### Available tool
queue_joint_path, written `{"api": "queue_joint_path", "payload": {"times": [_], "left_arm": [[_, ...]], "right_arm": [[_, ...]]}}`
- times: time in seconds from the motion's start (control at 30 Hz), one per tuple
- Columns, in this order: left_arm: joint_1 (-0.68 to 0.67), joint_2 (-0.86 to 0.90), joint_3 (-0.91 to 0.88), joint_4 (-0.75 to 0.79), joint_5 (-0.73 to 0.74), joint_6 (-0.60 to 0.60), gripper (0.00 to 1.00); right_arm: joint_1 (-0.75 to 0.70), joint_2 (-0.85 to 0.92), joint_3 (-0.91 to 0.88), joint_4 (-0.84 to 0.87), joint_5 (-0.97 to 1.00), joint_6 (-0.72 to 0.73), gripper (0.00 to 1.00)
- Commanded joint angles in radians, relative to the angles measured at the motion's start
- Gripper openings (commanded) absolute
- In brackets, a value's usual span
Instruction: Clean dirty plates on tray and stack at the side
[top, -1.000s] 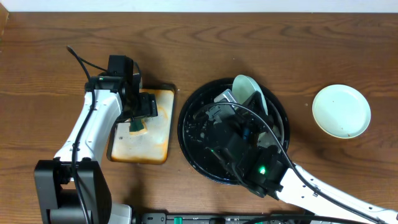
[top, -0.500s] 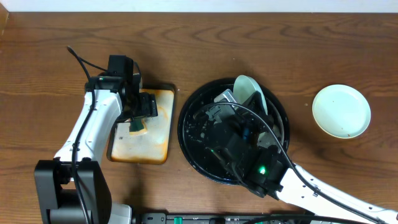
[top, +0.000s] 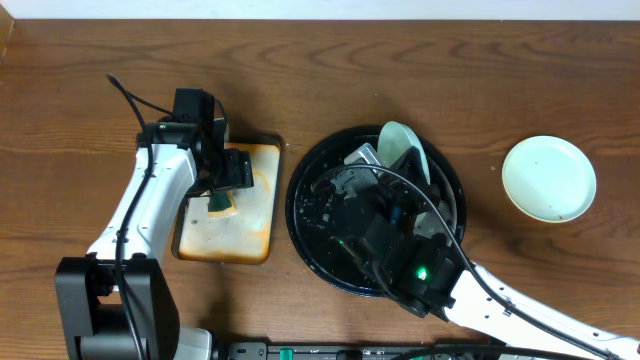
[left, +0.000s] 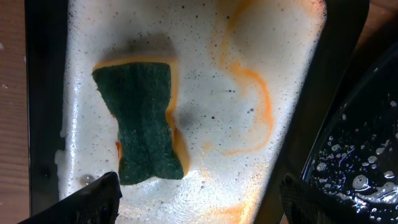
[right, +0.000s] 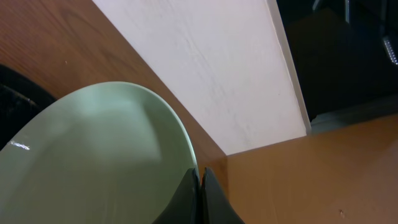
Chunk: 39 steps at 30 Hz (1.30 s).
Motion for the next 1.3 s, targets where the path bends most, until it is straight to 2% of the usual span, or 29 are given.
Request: {"api": "queue_joint_path", "payload": {"times": [0.0, 0.4, 0.63, 0.8, 0.9, 0.93, 1.0, 1.13, 1.27], "left_arm": [[0.000, 0.011, -0.008, -0.002, 0.006, 0.016, 0.83], [0.000, 0.011, -0.008, -0.002, 0.006, 0.016, 0.83], [0.000, 0.011, -0.008, -0.002, 0.006, 0.016, 0.83], [0.000, 0.011, -0.008, -0.002, 0.006, 0.016, 0.83], [0.000, 0.011, -0.008, -0.002, 0.006, 0.016, 0.83], [0.000, 0.011, -0.008, -0.002, 0.006, 0.016, 0.83], [0.000, 0.011, -0.008, -0.002, 0.006, 0.016, 0.83], [0.000, 0.011, -0.008, -0.002, 0.006, 0.016, 0.83], [0.000, 0.011, -0.008, -0.002, 0.006, 0.016, 0.83]], "right_arm": [[-0.010, -0.015, 0.019, 0.003, 0.032, -0.007, 0.01], [-0.014, -0.015, 0.016, -0.002, 0.030, 0.008, 0.01], [-0.090, -0.015, 0.016, -0.175, -0.092, 0.240, 0.01], [-0.209, -0.016, 0.016, -0.256, -0.240, 0.470, 0.03], [-0.344, -0.017, 0.016, -0.319, -0.479, 0.597, 0.24], [-0.427, -0.017, 0.016, -0.345, -0.627, 0.643, 0.39], [-0.557, -0.017, 0.016, -0.373, -0.852, 0.678, 0.47], [-0.811, -0.017, 0.016, -0.397, -1.243, 0.687, 0.49], [-1.011, -0.003, 0.016, -0.444, -1.532, 0.663, 0.40]]}}
